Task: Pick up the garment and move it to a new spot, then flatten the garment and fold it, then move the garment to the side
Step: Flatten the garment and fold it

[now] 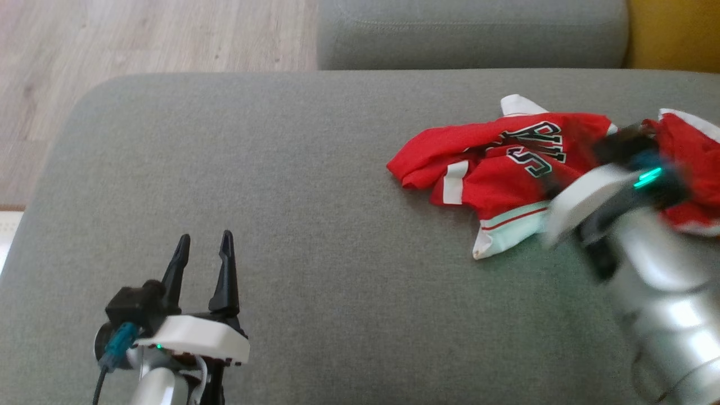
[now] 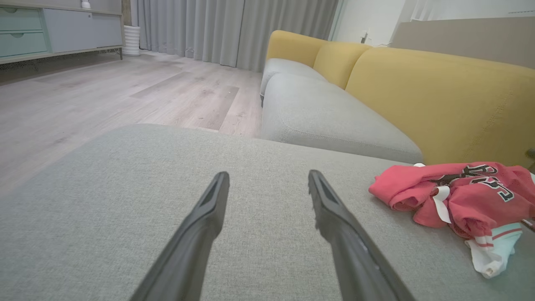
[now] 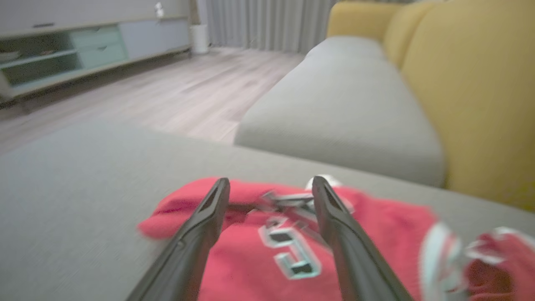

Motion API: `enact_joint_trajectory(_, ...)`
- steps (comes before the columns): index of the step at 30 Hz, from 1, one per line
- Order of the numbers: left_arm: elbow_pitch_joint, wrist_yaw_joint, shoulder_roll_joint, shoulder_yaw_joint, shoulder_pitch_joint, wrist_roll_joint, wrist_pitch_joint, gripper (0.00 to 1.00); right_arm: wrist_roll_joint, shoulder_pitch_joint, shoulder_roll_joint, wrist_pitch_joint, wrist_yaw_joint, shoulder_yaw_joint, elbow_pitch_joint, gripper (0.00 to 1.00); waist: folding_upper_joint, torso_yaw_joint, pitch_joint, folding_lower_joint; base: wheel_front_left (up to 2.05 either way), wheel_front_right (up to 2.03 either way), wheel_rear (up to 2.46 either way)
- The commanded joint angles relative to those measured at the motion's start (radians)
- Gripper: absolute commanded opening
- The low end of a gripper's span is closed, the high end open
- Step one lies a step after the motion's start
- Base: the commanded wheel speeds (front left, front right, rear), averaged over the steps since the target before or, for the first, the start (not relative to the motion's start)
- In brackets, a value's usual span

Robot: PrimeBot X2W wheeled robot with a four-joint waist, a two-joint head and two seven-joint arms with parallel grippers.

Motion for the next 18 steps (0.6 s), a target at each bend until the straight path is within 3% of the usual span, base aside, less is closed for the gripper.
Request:
enact_joint_trajectory(1, -0.032, -0.006, 0.004, 0.030, -0.047, 0.004, -0.012, 1.00, 0.015, 0.020, 0.024, 0.037, 0.008, 0.057, -0.058, 1.00, 0.0000, 0.004, 0.010, 0.0000, 0.00, 0.00, 0.00)
enact_joint_trajectory(9, -0.029, 0.000, 0.004, 0.003, -0.073, -0.013, -0.012, 1.00, 0.048, -0.013, 0.040, 0.234, 0.008, 0.226, -0.123, 1.00, 0.0000, 0.061, 0.052, 0.0000, 0.00, 0.00, 0.00)
enact_joint_trajectory(18, -0.037, 0.023, 0.004, -0.024, -0.094, -0.044, -0.012, 1.00, 0.013, -0.143, 0.035, 0.399, 0.008, 0.357, 0.031, 1.00, 0.0000, 0.169, 0.110, 0.0000, 0.00, 0.00, 0.00)
